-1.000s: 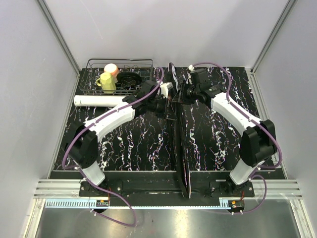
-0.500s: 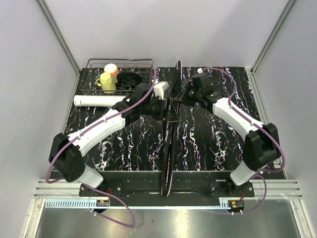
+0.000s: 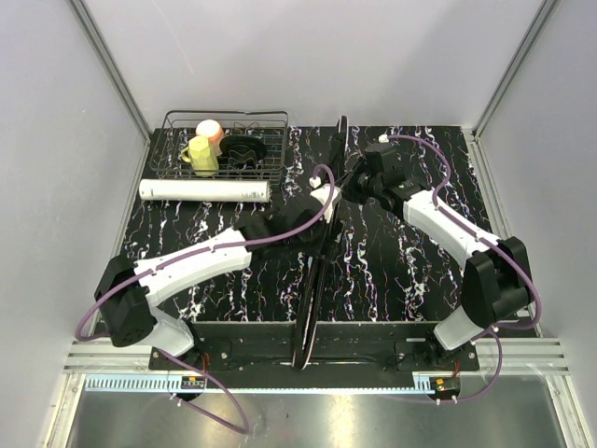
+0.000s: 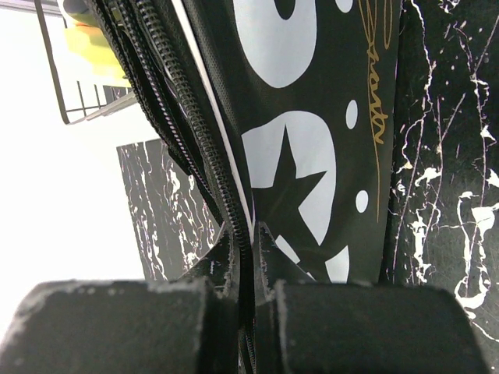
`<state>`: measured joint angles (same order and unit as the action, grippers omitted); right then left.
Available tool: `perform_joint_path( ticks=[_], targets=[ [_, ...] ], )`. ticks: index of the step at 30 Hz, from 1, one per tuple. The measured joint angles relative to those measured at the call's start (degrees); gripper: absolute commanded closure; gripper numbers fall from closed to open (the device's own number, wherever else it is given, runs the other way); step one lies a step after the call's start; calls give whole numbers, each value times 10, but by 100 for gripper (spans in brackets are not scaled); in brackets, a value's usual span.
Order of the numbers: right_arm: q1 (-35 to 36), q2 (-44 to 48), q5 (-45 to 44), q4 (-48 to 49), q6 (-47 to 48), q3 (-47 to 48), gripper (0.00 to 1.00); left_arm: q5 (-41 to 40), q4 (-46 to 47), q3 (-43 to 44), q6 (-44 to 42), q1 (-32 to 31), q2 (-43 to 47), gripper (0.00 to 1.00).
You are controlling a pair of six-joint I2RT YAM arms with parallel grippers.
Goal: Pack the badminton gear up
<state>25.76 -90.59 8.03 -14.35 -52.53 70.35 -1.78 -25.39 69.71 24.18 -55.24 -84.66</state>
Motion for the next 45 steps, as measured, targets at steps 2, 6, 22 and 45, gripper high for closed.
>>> perform_joint_path(
  ticks=[2, 6, 22, 45],
  targets=[
    [0, 4, 0, 0, -1, -4, 100, -36, -3, -10, 0, -15, 13, 17],
    [0, 9, 0, 0, -1, -8, 100, -95, -12, -28, 2, -23, 47, 15],
    [-1, 19, 0, 4, -19, -19, 76, -56, 4, -4, 7, 2, -48, 86],
    [-212, -43, 245, -22, 227, 163, 74, 17, -18, -31, -64, 2, -5, 100]
  ],
)
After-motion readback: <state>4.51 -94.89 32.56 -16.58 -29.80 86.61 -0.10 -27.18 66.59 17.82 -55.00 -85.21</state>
